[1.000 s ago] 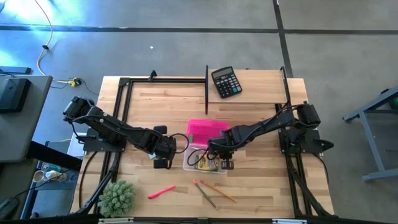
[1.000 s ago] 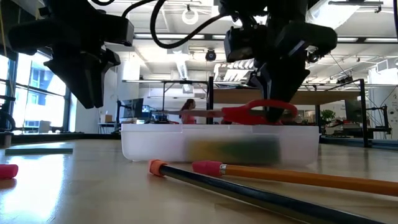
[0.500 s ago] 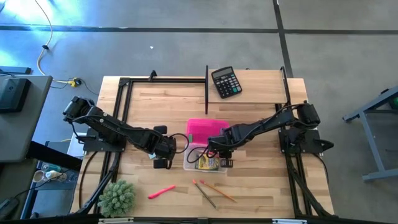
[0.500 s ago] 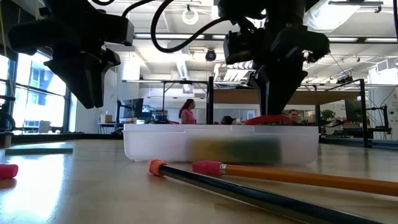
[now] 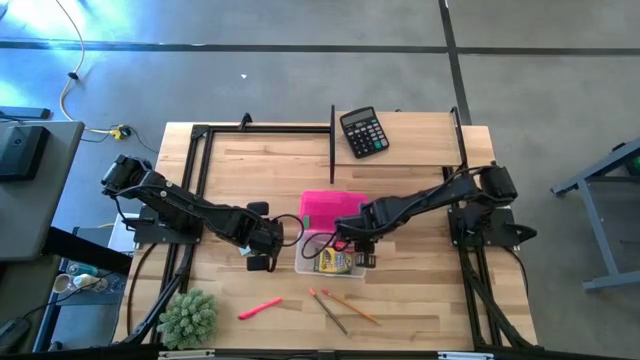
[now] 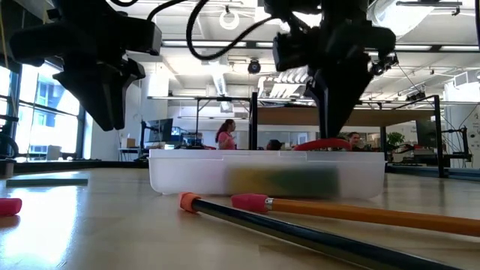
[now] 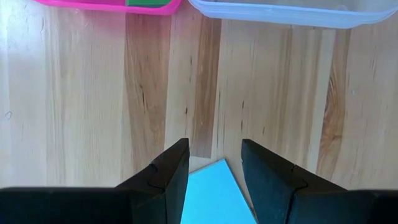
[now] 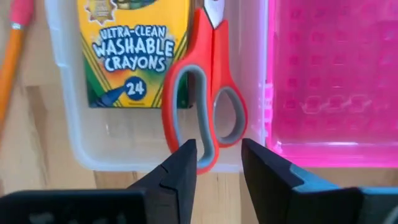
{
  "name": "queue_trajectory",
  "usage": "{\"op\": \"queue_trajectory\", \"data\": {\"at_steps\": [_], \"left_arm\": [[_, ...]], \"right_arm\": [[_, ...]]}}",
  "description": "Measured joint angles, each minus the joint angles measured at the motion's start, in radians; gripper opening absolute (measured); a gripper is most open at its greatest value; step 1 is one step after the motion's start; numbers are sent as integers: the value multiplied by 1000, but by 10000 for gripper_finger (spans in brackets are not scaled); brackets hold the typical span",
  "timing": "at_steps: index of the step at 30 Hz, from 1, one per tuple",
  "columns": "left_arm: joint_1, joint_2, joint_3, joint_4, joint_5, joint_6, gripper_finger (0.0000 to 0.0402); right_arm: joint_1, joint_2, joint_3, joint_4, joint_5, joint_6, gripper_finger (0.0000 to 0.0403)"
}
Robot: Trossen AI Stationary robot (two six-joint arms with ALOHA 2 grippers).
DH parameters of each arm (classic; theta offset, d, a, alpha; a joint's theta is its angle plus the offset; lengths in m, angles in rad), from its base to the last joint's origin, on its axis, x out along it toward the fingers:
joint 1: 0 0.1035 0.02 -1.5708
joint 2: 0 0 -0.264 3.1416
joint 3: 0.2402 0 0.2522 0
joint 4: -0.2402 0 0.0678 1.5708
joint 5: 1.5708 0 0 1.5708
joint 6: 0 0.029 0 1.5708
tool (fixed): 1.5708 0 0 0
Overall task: Pack school essentials
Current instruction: Put the pink pen into the pink supply box
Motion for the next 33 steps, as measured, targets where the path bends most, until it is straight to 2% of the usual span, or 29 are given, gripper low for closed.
{"op": "queue_trajectory", "data": {"at_steps": [6,13,33], "left_arm": [[0,0,0,0,0,0,135],[0,0,0,0,0,0,135],[0,0,0,0,0,0,135]], "right_arm": [[25,-3,44,-4,3,-9,119],[39,-3,14,49,31,3,119],[40,-2,-34,136,-30,36,119]]}}
